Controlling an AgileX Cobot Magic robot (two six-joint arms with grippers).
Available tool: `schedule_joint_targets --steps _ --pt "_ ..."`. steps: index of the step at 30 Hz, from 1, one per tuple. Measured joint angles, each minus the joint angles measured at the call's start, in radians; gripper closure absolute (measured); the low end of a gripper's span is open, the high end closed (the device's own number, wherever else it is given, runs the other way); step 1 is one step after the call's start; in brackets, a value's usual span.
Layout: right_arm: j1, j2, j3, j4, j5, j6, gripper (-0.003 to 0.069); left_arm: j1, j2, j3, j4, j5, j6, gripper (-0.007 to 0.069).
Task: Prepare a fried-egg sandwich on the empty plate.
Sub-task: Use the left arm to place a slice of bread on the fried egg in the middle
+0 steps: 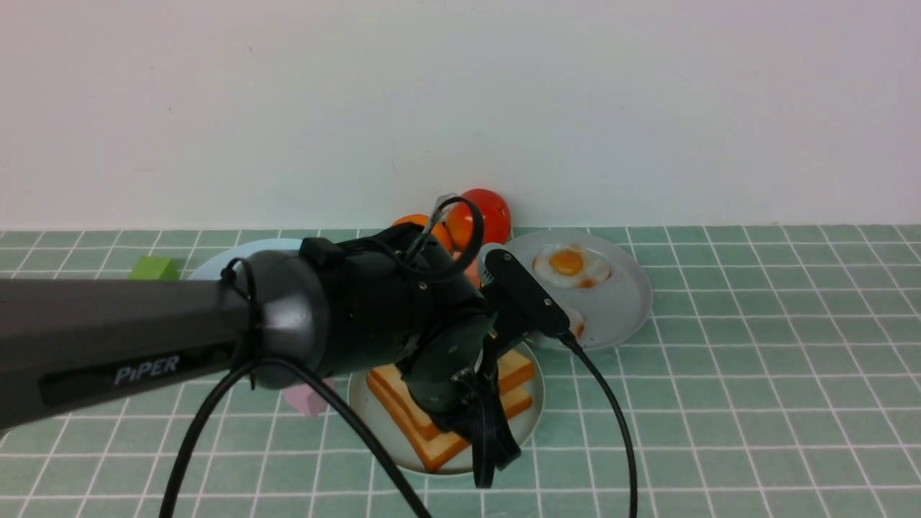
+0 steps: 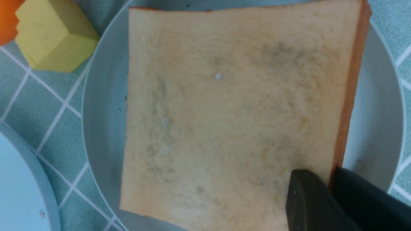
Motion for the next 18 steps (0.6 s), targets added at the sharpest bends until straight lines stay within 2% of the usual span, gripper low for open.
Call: schedule_joint_targets --steps 10,18 --pt "0.000 0.000 0.000 0.021 0.000 0.000 0.0618 0.000 0.000 0.000 -0.001 -0.003 -0.001 0.0387" --pt "0.000 0.000 0.000 0.021 0.002 0.000 0.0612 0.000 0.000 0.000 -0.003 -0.003 -0.007 0.0368"
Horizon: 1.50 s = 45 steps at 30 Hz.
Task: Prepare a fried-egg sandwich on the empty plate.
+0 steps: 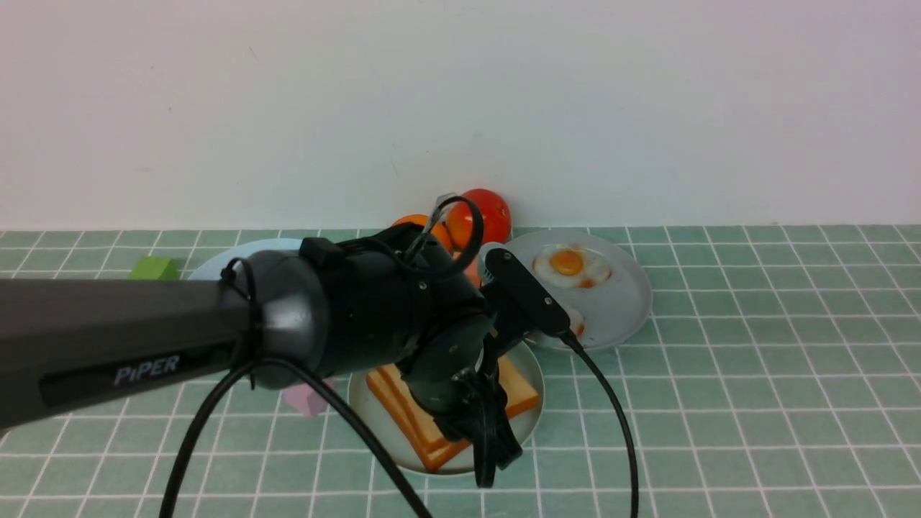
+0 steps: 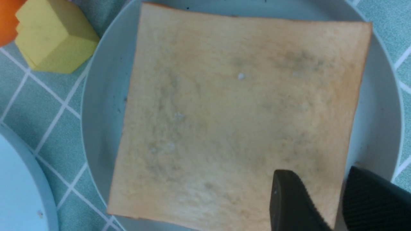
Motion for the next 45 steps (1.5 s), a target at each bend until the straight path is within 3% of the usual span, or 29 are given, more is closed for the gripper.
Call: schedule_joint_targets --steps 7,15,21,29,32,38,45 --pt "0.000 0.000 0.000 0.000 0.003 0.000 0.0608 -0.014 -0.073 0.001 -0.011 0.032 -0.007 0.0385" --pt "0.000 -0.007 0.000 -0.008 0.011 0.010 0.0608 -0.040 -0.468 0.027 -0.095 0.025 -0.069 0.0638" --pt "0.000 -0.063 0.017 -0.061 0.036 0.084 0.0608 -0.040 -0.857 0.267 -0.139 -0.084 -0.111 0.0638" --pt "0.000 -0.276 0.226 -0.168 0.039 0.268 0.0610 -0.040 -1.314 0.803 -0.163 -0.414 -0.199 0.0638" --pt "0.000 -0.364 0.330 -0.200 0.018 0.338 0.0650 -0.040 -1.422 0.945 -0.163 -0.540 -0.220 0.0638" --pt "0.000 -0.466 0.472 -0.220 -0.055 0.457 0.0669 -0.040 -1.500 1.021 -0.162 -0.612 -0.226 0.0638" --pt "0.000 -0.487 0.606 -0.236 -0.342 0.494 0.0669 -0.040 -1.504 1.029 -0.158 -0.556 -0.226 0.0638"
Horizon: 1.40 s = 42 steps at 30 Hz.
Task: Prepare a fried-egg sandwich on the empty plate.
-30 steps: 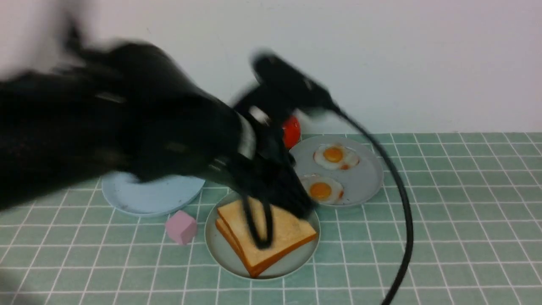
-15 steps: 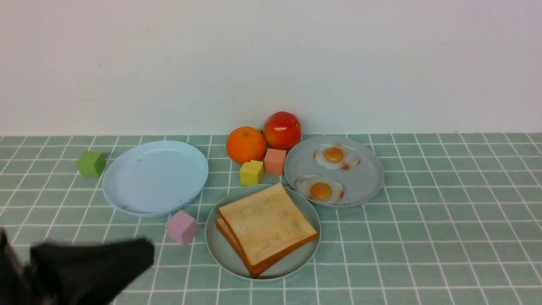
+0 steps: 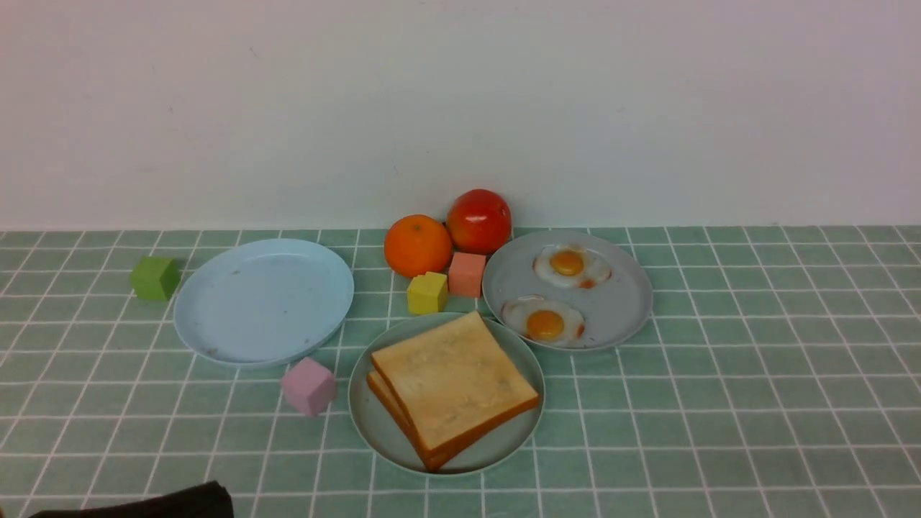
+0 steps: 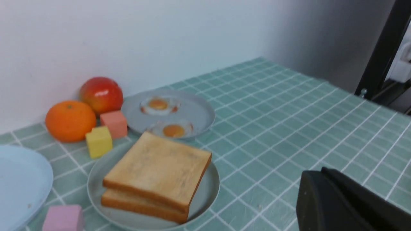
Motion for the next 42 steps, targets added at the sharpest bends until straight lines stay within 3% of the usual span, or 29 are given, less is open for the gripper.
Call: schedule_joint_targets --steps 3,11,14,18,22,25,42 --pt "0.000 0.000 0.056 -0.003 -0.076 0.000 0.0665 0.000 0.000 0.001 0.000 0.030 0.000 0.0638" --pt "0.000 0.000 0.102 -0.013 -0.077 0.001 0.0662 0.000 0.000 0.001 0.000 0.042 0.000 0.0637" --pt "-0.005 -0.005 0.111 -0.099 -0.086 0.001 0.0662 0.000 0.000 0.001 0.000 0.042 0.000 0.0637" --pt "-0.150 -0.074 0.202 -0.113 -0.226 -0.066 0.0673 0.000 0.000 0.001 0.000 0.043 0.000 0.0637" --pt "-0.329 -0.217 0.379 0.023 -0.336 -0.259 0.0674 0.000 0.000 0.001 0.000 0.043 0.000 0.0636" --pt "-0.380 -0.282 0.496 0.078 -0.381 -0.366 0.0674 0.000 0.000 0.002 0.000 0.046 0.000 0.0634" --pt "-0.395 -0.291 0.552 0.106 -0.437 -0.402 0.0674 0.000 0.000 0.002 0.001 0.059 -0.001 0.0624"
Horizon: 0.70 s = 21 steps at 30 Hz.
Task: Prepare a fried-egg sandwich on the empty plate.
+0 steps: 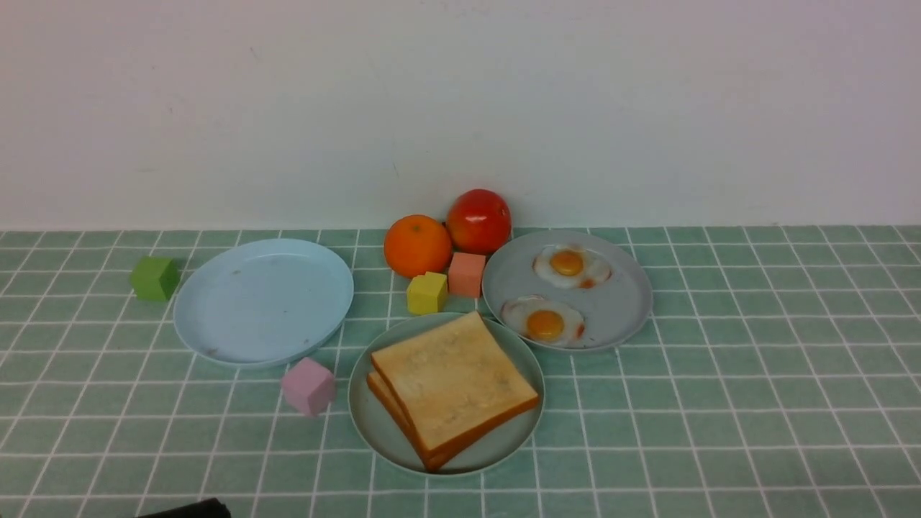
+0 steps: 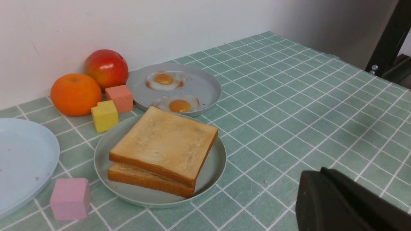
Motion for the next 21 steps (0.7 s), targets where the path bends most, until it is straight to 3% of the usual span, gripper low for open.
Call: schedule_joint_targets --steps 21 --pt "0.000 0.000 0.001 -0.002 0.000 0.000 0.0658 0.002 -0.001 0.000 0.003 0.001 0.000 0.0610"
